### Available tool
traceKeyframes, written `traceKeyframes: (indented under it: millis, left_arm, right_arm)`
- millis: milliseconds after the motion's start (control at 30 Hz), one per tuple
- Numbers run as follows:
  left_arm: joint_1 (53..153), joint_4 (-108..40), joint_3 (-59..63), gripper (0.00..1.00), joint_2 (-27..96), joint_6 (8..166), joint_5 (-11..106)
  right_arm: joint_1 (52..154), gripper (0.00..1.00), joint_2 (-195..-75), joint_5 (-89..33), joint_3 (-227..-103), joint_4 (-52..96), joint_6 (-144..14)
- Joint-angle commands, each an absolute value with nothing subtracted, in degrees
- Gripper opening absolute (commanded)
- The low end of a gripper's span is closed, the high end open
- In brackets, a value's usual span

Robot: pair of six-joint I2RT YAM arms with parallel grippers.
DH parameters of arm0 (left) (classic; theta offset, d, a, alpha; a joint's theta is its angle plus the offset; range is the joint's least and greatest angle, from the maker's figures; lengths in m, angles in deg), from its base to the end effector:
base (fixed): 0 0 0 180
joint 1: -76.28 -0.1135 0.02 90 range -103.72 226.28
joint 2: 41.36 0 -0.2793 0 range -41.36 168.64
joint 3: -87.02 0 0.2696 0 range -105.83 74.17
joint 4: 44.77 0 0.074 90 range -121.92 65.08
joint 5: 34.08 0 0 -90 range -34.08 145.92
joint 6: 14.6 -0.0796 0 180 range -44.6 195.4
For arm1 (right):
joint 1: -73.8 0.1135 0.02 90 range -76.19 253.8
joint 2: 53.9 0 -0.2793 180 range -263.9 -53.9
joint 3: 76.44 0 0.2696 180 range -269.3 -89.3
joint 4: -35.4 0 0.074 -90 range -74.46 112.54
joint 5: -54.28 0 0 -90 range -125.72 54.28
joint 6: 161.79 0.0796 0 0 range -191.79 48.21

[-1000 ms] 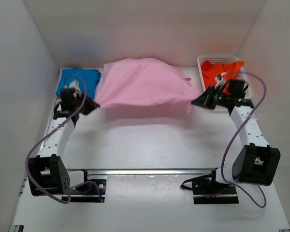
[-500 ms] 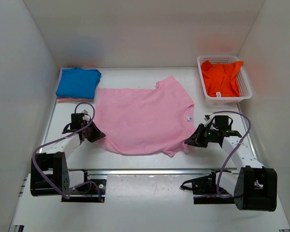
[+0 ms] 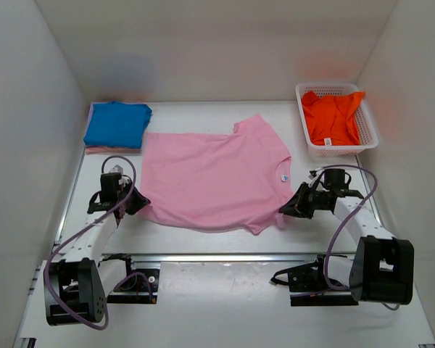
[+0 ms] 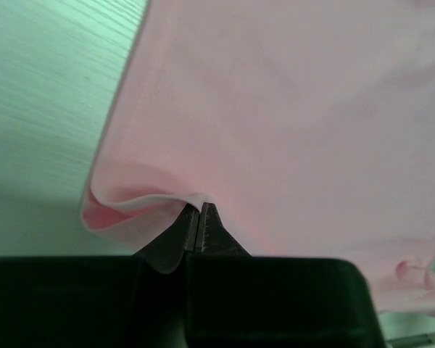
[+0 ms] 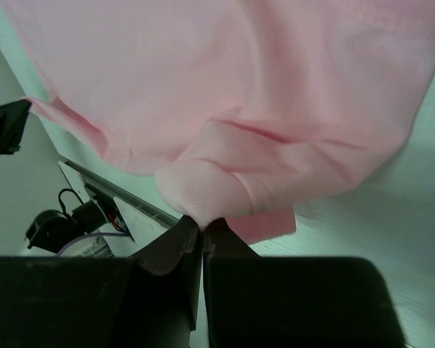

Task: Fold and stack the t-shirts
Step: Fold the flattened tshirt in 1/3 of the way

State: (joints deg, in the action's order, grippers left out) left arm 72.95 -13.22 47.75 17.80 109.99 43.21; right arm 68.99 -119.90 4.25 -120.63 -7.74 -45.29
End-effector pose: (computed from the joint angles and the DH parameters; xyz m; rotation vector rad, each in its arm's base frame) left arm 0.2255 -0.0044 0.1430 -0.7217 2.4012 -0.5048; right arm 0.2174 0.0330 0.1462 0.5098 2.6138 1.0591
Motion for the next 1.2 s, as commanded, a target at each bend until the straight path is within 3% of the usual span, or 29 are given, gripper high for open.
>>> traceKeyframes:
  millis: [0, 433, 933, 1033, 1100, 1167]
  left_arm:
    - [72.3, -12.2, 46.0, 0.0, 15.9, 111.9, 49.6]
    - [71.8, -18.0, 43.7, 0.0, 21.4, 115.9, 51.8]
    - [70.6, -22.2, 37.3, 0.0, 31.8, 115.9, 51.2]
    - [70.5, -24.2, 36.6, 0.16, 34.2, 115.9, 51.0]
    - [69.8, -25.4, 35.3, 0.14, 36.1, 115.8, 51.1]
    - [69.4, -26.1, 32.7, 0.24, 38.3, 115.0, 49.5]
  right_arm:
    - [68.0, 0.0, -123.1, 6.5, -125.3, -3.4, -45.3]
    - [66.5, 0.0, -139.1, 8.3, -138.2, -1.0, -46.1]
    - [66.6, 0.0, -149.1, 10.3, -145.4, 1.8, -46.3]
    - [67.1, 0.0, -151.4, 10.3, -147.6, 2.1, -46.6]
    - [67.6, 0.0, -152.5, 9.5, -148.6, 2.5, -46.9]
    - [67.5, 0.08, -153.7, 8.9, -150.6, 3.3, -47.4]
